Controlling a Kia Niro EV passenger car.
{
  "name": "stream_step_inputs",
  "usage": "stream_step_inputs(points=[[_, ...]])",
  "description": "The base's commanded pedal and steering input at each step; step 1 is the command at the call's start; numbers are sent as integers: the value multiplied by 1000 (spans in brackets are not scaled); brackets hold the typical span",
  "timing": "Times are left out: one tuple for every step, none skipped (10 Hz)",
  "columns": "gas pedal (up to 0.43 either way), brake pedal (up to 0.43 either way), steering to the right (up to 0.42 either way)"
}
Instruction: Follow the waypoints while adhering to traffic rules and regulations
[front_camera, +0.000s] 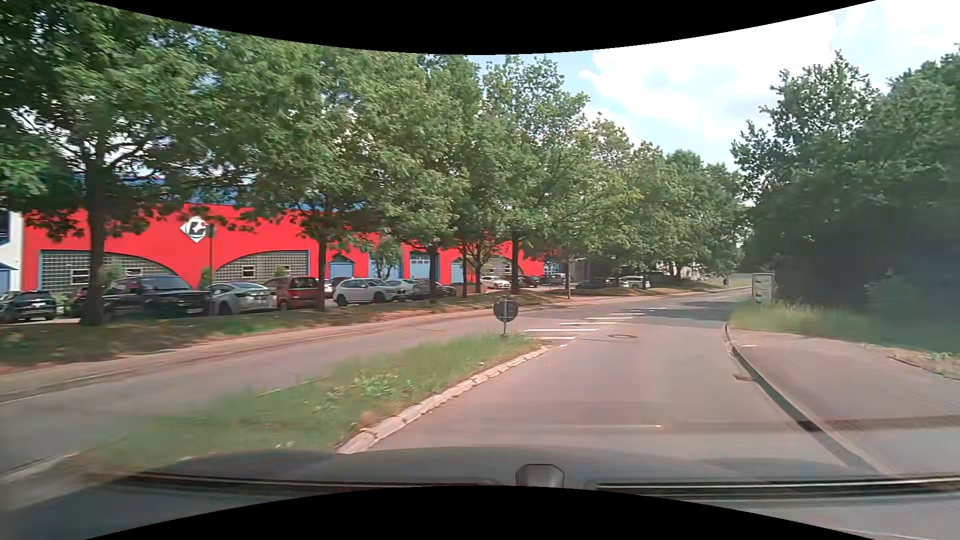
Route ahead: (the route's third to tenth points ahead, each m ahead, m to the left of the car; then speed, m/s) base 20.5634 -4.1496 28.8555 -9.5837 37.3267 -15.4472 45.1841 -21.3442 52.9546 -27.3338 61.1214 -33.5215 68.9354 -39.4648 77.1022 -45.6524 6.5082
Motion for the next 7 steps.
stream_step_inputs(points=[[220,0,243],[228,0,222],[240,0,199],[248,0,166],[260,0,141],[260,0,129],[268,0,134]])
